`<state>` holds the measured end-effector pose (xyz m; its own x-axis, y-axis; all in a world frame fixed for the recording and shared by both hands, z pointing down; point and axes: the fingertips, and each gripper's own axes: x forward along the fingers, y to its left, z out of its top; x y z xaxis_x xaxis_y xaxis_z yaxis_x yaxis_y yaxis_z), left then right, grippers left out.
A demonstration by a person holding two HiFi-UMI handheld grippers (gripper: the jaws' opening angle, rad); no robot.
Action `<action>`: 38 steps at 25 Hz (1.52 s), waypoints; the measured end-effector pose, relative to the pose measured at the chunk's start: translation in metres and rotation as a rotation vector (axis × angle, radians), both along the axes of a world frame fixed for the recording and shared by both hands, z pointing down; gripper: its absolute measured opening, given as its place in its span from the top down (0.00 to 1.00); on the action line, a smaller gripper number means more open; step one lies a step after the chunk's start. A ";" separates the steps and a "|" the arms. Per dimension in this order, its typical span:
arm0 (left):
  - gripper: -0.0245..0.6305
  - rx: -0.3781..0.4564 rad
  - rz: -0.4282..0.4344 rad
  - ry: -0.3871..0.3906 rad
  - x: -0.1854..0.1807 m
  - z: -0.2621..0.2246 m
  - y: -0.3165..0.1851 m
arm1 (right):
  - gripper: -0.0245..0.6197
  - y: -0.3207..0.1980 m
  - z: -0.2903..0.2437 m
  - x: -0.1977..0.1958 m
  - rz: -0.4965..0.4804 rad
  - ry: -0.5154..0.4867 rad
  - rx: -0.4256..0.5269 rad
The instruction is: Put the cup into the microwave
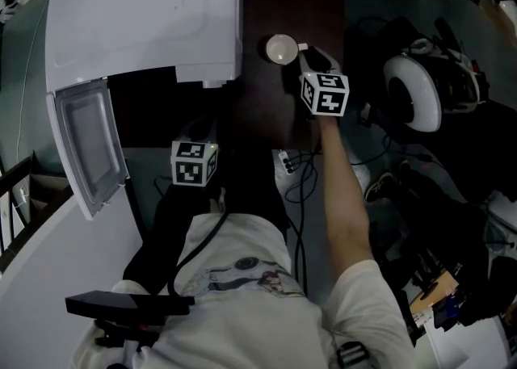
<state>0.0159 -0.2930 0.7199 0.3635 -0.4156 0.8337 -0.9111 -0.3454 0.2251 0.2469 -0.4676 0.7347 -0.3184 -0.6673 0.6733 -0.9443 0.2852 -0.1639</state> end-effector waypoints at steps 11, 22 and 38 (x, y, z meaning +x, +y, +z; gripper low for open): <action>0.96 -0.020 -0.015 -0.011 -0.011 0.005 0.011 | 0.89 -0.011 0.000 -0.007 -0.071 0.046 0.061; 0.96 -0.007 -0.036 -0.003 -0.022 0.004 0.011 | 0.90 0.003 -0.004 -0.011 -0.025 0.015 0.044; 0.96 0.032 -0.042 0.025 -0.033 -0.011 0.013 | 0.90 0.066 -0.048 -0.020 0.053 -0.048 0.059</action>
<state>-0.0173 -0.2800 0.7093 0.3661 -0.4573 0.8105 -0.9190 -0.3148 0.2374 0.2267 -0.4012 0.6863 -0.3127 -0.7223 0.6168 -0.9498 0.2457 -0.1938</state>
